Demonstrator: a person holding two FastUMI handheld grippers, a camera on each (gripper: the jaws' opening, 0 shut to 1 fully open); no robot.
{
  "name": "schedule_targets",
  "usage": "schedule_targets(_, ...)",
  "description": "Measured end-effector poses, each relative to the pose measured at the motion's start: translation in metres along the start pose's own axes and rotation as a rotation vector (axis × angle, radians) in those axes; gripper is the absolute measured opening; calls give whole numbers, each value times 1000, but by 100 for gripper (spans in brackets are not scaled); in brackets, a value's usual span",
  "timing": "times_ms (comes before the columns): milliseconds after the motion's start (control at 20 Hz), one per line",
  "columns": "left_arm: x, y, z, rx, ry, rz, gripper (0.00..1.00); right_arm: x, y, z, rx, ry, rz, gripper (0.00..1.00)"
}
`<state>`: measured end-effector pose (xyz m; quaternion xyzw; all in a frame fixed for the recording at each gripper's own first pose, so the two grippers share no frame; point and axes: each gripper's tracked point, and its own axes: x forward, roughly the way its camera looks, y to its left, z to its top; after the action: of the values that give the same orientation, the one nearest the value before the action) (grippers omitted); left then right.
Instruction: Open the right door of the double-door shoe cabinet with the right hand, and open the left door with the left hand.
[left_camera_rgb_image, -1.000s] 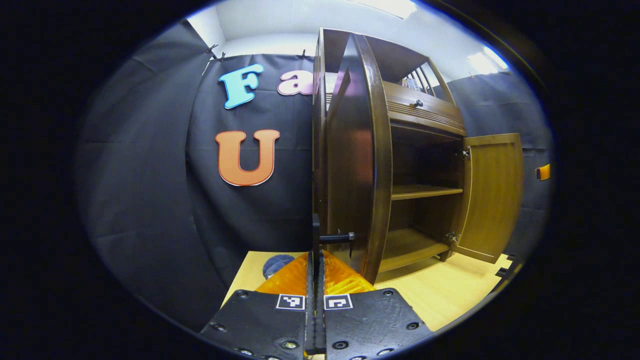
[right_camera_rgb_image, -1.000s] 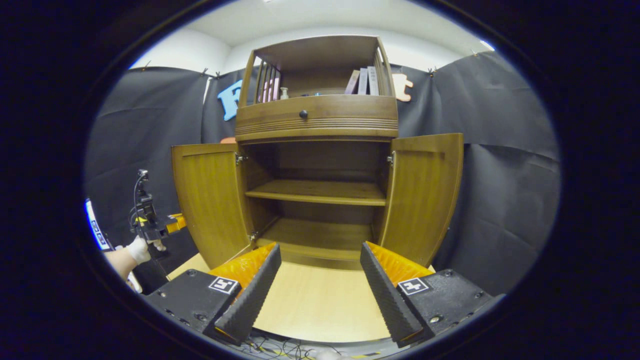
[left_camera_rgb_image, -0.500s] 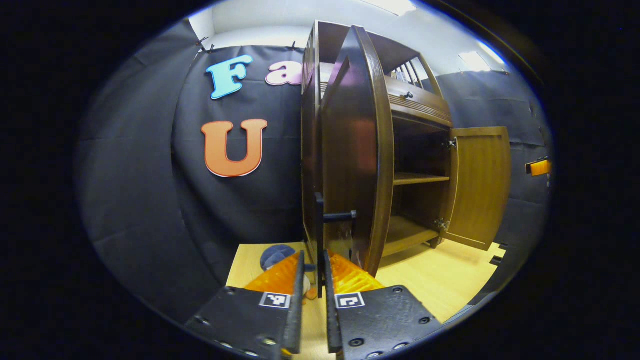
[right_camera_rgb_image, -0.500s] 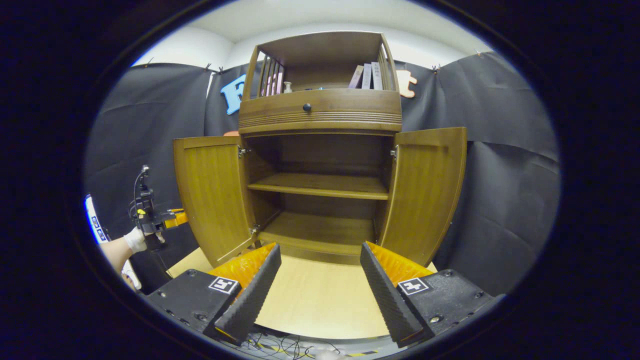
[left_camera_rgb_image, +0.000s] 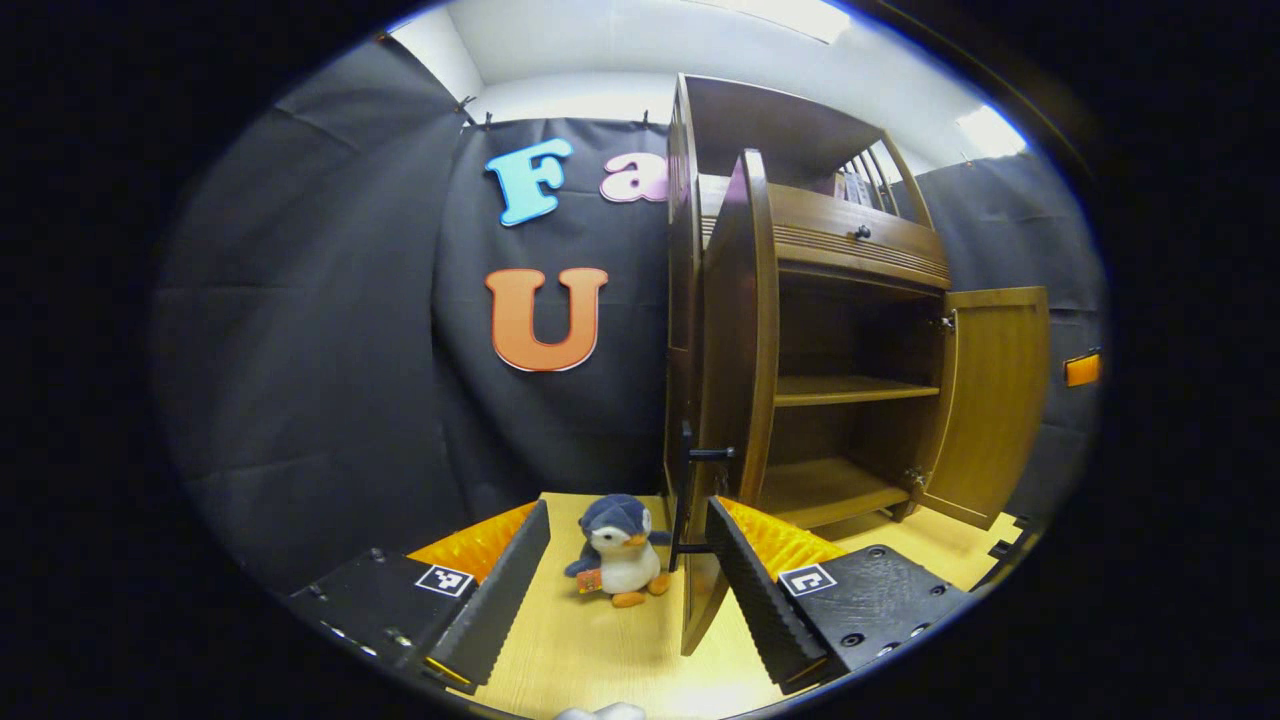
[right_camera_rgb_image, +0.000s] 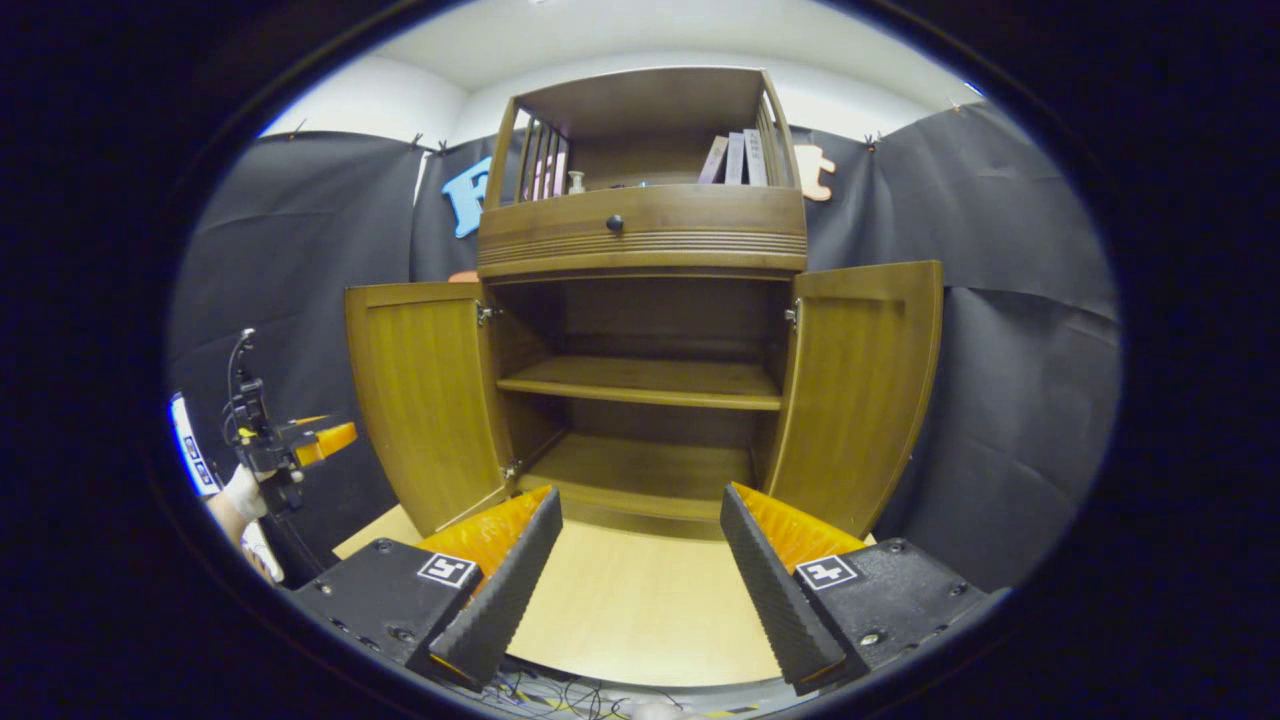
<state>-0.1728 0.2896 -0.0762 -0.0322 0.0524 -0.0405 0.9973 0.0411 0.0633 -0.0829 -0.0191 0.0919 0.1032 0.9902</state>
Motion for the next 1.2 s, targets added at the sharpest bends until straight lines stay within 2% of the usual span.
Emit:
schedule_targets(50,-7,1,7,8,-1,31,95,1,-1,1,0,-4,-4,100)
schedule_targets(100,-13,2,16,13,-6,65,100,3,-2,2,-3,-7,-10,100)
schedule_targets(150,-20,1,26,7,-23,98,95,4,-4,4,-6,-12,-17,100)
schedule_targets(300,-34,-25,59,-23,-46,114,95,4,-8,10,-7,-35,-32,100)
schedule_targets(450,-54,-45,81,11,-55,167,95,1,-19,19,-19,-71,-71,100)
schedule_targets(650,-65,-98,104,33,-91,132,97,-3,-31,25,-12,-92,-101,100)
schedule_targets(700,-65,-112,103,34,-78,122,95,-5,-35,26,-6,-96,-108,100)
schedule_targets(1000,-71,-179,91,40,-56,79,95,-14,-48,25,8,-108,-146,100)
schedule_targets(1100,-72,-194,86,15,-61,72,95,-18,-49,20,8,-103,-150,100)
schedule_targets(1150,-74,-202,85,2,-65,68,100,-19,-48,17,6,-99,-150,100)
schedule_targets(1200,-74,-208,84,-7,-68,65,95,-19,-48,15,3,-94,-152,100)
